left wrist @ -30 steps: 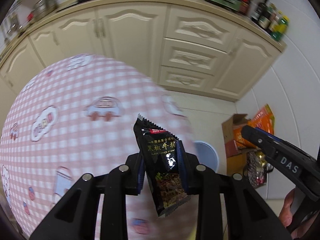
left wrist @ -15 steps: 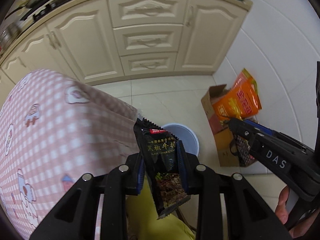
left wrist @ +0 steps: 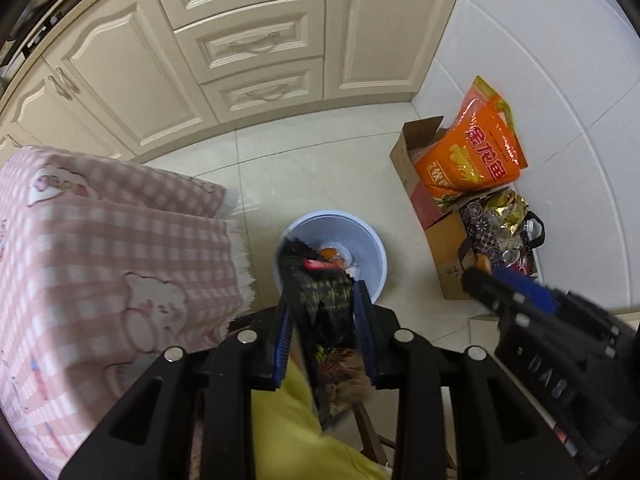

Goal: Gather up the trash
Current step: 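Carry the held packet and cookie over the wastebasket, then open both tools to drop the packet and cookie into the wastebasket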

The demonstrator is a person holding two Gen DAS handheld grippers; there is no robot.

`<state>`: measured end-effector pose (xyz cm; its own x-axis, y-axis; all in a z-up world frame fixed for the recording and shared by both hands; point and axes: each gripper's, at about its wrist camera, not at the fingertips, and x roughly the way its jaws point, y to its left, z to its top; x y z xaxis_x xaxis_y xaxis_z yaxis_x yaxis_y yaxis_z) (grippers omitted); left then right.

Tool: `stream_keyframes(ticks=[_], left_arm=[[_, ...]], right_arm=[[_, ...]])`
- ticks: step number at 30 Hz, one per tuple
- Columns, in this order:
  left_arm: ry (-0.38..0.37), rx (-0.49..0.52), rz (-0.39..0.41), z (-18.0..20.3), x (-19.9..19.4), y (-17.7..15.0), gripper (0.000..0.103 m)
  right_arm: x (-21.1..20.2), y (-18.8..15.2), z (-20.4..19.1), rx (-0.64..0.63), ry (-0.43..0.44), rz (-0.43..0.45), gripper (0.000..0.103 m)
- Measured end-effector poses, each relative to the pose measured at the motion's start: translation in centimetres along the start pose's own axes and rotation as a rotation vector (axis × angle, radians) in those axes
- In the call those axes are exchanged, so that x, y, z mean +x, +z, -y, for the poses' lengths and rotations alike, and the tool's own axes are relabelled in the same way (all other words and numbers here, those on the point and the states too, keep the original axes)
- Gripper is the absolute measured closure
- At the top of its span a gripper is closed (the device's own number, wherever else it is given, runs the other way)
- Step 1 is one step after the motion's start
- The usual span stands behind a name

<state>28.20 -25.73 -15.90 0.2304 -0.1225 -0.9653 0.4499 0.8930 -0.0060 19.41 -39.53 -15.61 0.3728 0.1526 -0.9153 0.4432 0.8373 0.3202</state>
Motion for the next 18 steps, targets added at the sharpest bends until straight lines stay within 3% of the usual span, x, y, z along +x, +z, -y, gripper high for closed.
stream_keyframes(ticks=[2, 3, 5, 8, 18], left_arm=[[0.004, 0.035, -0.016, 0.6, 1.0, 0.2, 0.047], [0.059, 0.036, -0.031, 0.7, 1.8, 0.2, 0.038], [0.106, 0.010, -0.039, 0.4, 2.6, 0.2, 0.037], [0.046, -0.015, -0.053, -1.0, 2.7, -0.4, 0.037], [0.055, -0.084, 0.009, -5.7, -1.0, -2.0, 0.037]], right_arm=[[0.5, -0.4, 0.5, 0.010, -0.005, -0.011, 0.071], [0.7, -0.6, 0.8, 0.015, -0.022, -0.015, 0.071], [1.2, -1.0, 1.2, 0.023, -0.015, -0.029, 0.071], [1.8, -1.4, 1.3, 0.025, -0.014, -0.043, 0.071], [2.4, -0.3, -3.8, -0.048, 0.031, -0.062, 0.069]])
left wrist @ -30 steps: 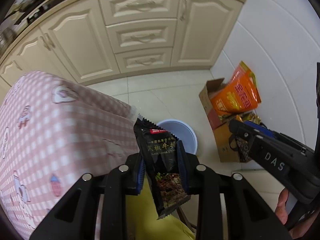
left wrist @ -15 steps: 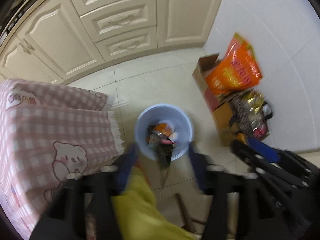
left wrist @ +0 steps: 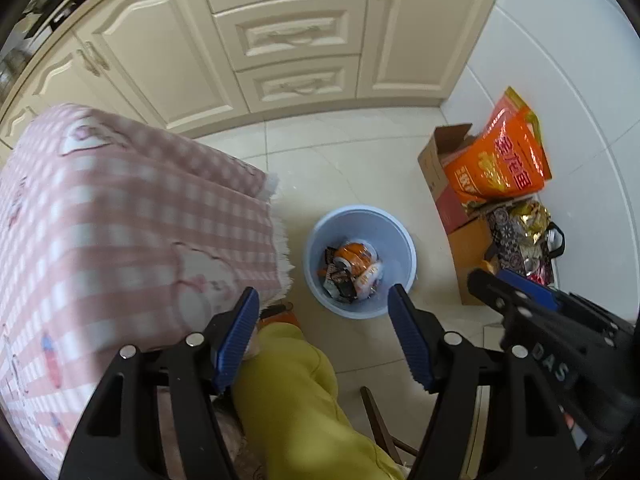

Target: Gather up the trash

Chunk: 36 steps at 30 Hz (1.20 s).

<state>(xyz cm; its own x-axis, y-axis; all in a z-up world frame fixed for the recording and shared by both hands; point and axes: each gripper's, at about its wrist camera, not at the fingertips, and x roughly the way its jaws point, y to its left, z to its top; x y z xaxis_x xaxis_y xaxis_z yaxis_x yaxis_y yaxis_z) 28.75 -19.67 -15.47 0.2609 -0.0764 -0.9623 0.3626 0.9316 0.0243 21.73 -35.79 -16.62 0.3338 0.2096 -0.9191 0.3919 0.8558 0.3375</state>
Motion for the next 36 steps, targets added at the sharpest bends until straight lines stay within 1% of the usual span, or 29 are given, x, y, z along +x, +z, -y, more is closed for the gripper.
stream_keyframes(ticks=[1, 2, 3, 4, 5, 6, 8, 13, 16, 18, 23, 29, 32, 36], left_arm=[[-0.003, -0.001, 0.004, -0.2, -0.2, -0.1, 0.036], [-0.010, -0.002, 0.008, -0.6, -0.6, -0.2, 0.036], [-0.017, -0.009, 0.012, -1.2, -0.9, -0.3, 0.036], [-0.017, -0.019, 0.015, -1.6, -1.1, -0.4, 0.035], [-0.019, -0.028, 0.019, -2.0, -1.3, -0.4, 0.035], [-0.024, -0.033, 0.023, -2.3, -1.5, -0.5, 0.035], [-0.022, -0.044, 0.022, -2.8, -1.4, -0.5, 0.034], [-0.017, -0.048, 0.023, -3.1, -1.4, -0.6, 0.034], [-0.021, -0.040, 0.026, -2.9, -1.5, -0.7, 0.034], [-0.021, -0.039, 0.029, -2.7, -1.5, -0.9, 0.033], [-0.039, -0.045, 0.036, -2.2, -1.7, -1.3, 0.033], [-0.052, -0.063, 0.064, -2.2, -2.4, -2.4, 0.033], [-0.050, -0.076, 0.085, -2.1, -3.1, -3.4, 0.033], [-0.042, -0.089, 0.131, -1.8, -4.3, -5.2, 0.033]], right_arm=[[0.0, 0.2, -0.3, -0.002, 0.003, -0.002, 0.066], [-0.1, 0.4, -0.7, -0.001, 0.009, -0.005, 0.060], [-0.2, 0.6, -0.9, 0.006, 0.015, -0.004, 0.044], [-0.3, 0.7, -0.9, 0.021, 0.015, 0.001, 0.034], [-0.4, 0.8, -0.8, 0.039, 0.022, 0.009, 0.032], [-0.4, 0.8, -0.7, 0.053, 0.032, 0.012, 0.032], [-0.1, 0.9, -0.5, 0.069, 0.039, -0.009, 0.032], [1.0, 0.1, -0.3, 0.054, 0.004, -0.061, 0.032], [1.4, -0.4, 0.1, 0.068, 0.002, -0.085, 0.032], [1.3, -0.6, 0.3, 0.072, 0.001, -0.085, 0.032], [0.0, -1.2, 0.4, 0.051, -0.012, -0.039, 0.032], [-2.1, -2.6, 0.5, 0.006, -0.022, 0.066, 0.032], [-3.1, -3.6, 0.5, -0.010, -0.003, 0.120, 0.031], [-4.0, -5.0, 0.7, -0.022, 0.028, 0.185, 0.031]])
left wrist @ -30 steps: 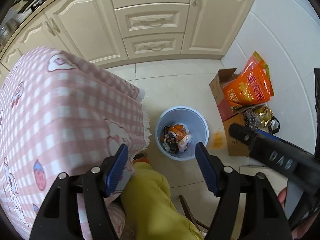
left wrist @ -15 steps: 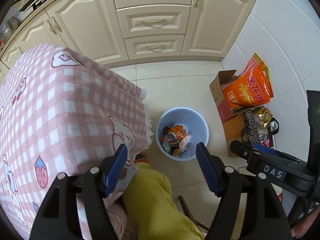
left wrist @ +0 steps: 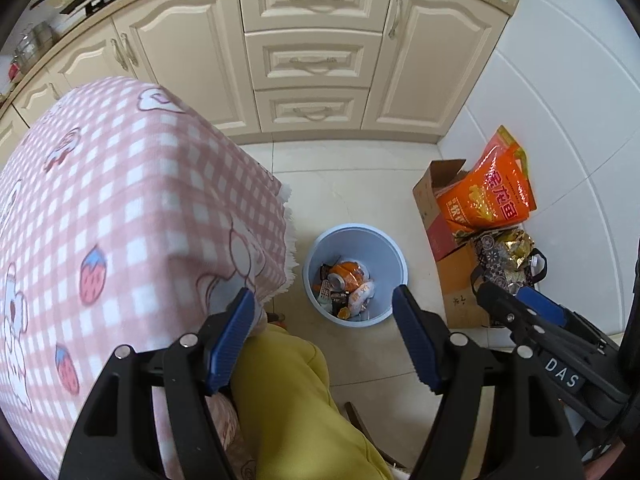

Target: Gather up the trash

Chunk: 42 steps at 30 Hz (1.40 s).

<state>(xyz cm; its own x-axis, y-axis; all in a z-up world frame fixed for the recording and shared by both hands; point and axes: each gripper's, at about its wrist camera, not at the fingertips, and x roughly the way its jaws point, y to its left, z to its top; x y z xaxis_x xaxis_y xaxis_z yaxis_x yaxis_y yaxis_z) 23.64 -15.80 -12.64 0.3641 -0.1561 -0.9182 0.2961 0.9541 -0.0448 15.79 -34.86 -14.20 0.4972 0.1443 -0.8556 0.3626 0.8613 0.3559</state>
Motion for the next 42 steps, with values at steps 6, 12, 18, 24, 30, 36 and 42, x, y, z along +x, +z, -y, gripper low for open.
stream_keyframes(ticks=[6, 12, 18, 24, 30, 36, 42], left_arm=[[0.021, -0.002, 0.079, -0.1, -2.4, -2.7, 0.033], [0.020, -0.027, 0.150, -0.9, -4.8, -5.6, 0.033], [0.042, -0.056, 0.273, -2.2, -8.2, -9.3, 0.033], [0.066, -0.085, 0.397, -3.9, -11.7, -12.9, 0.033], [0.107, -0.126, 0.549, -5.1, -15.7, -16.0, 0.033], [0.148, -0.146, 0.675, -5.4, -19.8, -18.7, 0.033], [0.207, -0.126, 0.768, -4.5, -23.4, -21.0, 0.032]], right_arm=[[-1.6, -2.1, -0.2, -0.032, 0.049, 0.101, 0.031], [-3.8, -4.5, -1.0, -0.068, 0.088, 0.222, 0.031], [-6.1, -7.6, -2.4, -0.109, 0.165, 0.350, 0.031], [-9.2, -10.7, -4.7, -0.221, 0.202, 0.488, 0.031], [-12.1, -13.5, -7.0, -0.317, 0.234, 0.606, 0.031], [-15.1, -15.7, -8.8, -0.380, 0.265, 0.707, 0.031], [-18.2, -17.6, -10.1, -0.445, 0.285, 0.818, 0.026]])
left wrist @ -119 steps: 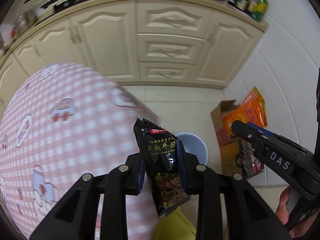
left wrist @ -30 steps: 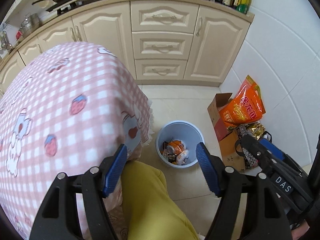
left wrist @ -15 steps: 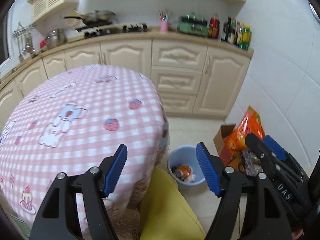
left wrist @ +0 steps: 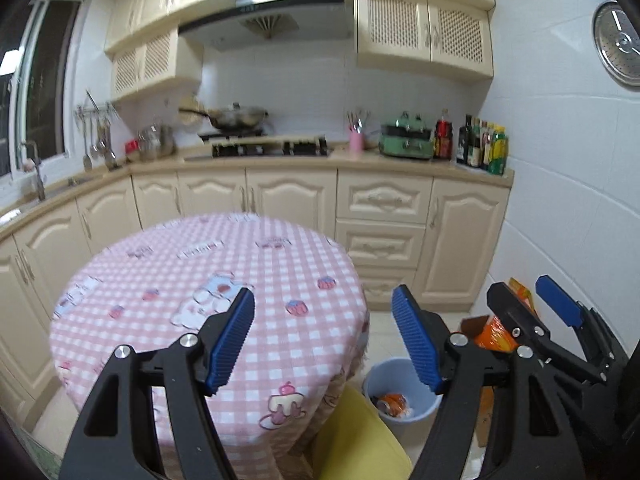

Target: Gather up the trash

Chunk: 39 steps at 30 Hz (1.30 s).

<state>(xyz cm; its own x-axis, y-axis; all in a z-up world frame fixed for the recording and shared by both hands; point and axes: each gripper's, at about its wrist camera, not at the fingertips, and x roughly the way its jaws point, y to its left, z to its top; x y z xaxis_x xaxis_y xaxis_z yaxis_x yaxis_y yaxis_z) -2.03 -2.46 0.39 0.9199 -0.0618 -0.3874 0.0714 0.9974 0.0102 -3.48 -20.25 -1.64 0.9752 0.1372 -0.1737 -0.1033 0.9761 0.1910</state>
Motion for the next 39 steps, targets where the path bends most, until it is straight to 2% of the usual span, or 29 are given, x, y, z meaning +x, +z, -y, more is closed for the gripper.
stream_keyframes(ticks=[7, 21, 39], left_arm=[[0.007, -0.005, 0.051, -0.4, -2.8, 0.1, 0.026], [0.023, -0.061, 0.106, -1.6, -5.1, -1.2, 0.015], [0.041, -0.079, 0.057, -2.7, -4.6, -2.5, 0.013]], right_arm=[[-2.0, 1.1, -0.9, -0.022, 0.007, 0.054, 0.020], [-4.6, 0.6, -2.2, -0.119, -0.062, 0.087, 0.012], [-5.0, -0.5, -1.2, -0.078, -0.068, 0.079, 0.012]])
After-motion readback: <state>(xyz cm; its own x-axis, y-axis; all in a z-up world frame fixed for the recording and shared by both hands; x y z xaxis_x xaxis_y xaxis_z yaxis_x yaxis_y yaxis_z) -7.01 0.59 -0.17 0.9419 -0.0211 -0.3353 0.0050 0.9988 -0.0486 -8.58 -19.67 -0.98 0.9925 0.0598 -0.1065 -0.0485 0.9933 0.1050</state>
